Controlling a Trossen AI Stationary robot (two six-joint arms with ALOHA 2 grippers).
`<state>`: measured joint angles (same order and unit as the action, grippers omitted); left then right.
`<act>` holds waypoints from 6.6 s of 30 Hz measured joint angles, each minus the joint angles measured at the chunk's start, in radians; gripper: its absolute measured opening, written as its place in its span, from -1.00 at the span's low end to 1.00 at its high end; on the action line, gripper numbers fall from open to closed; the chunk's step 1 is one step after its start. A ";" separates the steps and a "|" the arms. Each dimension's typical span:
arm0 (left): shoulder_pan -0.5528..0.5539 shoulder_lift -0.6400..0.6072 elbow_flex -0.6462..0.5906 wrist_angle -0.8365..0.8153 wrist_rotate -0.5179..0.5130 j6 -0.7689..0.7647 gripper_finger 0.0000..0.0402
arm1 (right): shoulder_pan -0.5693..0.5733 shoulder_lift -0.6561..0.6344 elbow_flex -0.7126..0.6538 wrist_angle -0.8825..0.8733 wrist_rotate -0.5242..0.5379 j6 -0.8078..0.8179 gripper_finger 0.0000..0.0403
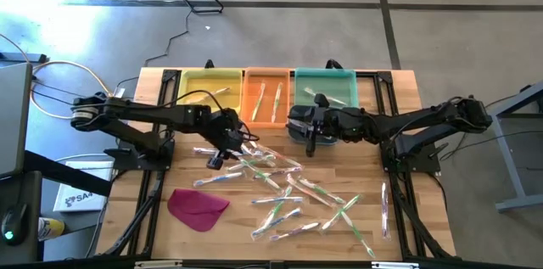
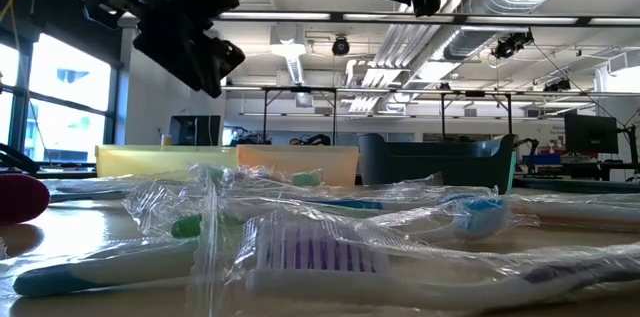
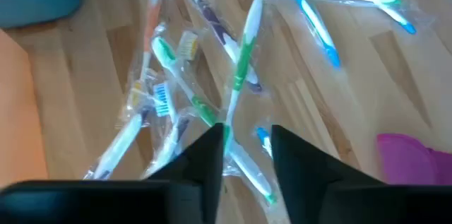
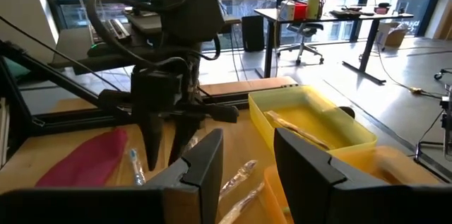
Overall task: Pick & Place Toothbrushes
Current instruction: Put the green toothbrush into the orange bin
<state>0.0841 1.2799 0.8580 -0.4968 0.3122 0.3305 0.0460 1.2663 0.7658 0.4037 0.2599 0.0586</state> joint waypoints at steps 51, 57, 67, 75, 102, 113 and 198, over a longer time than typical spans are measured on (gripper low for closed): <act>-0.008 0.057 -0.002 -0.008 -0.101 0.024 -0.13 | 0.000 0.000 0.000 -0.091 -0.001 0.091 -0.40; -0.068 0.133 -0.001 0.093 -0.120 0.013 -0.13 | 0.000 0.000 0.000 -0.104 -0.001 0.092 -0.40; -0.092 0.180 -0.001 0.091 -0.184 -0.019 -0.13 | 0.000 0.000 0.000 -0.117 -0.001 0.094 -0.40; -0.093 0.179 -0.001 0.097 -0.195 -0.026 -0.13 | 0.000 0.000 0.000 -0.117 -0.001 0.095 -0.40; -0.093 0.297 -0.001 0.106 -0.201 -0.052 -0.13 | 0.000 0.000 0.000 -0.162 -0.001 0.095 -0.40; -0.092 0.297 -0.001 0.106 -0.188 -0.053 -0.44 | 0.000 0.000 0.000 -0.162 0.000 0.095 -0.40; 0.354 0.051 0.309 -0.187 -0.257 -0.049 -1.00 | 0.094 -0.101 0.000 -0.216 -0.004 0.097 -0.40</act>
<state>0.4378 1.3308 1.1675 -0.6842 0.0557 0.2815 0.1398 1.1652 0.7662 0.1875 0.2559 0.1555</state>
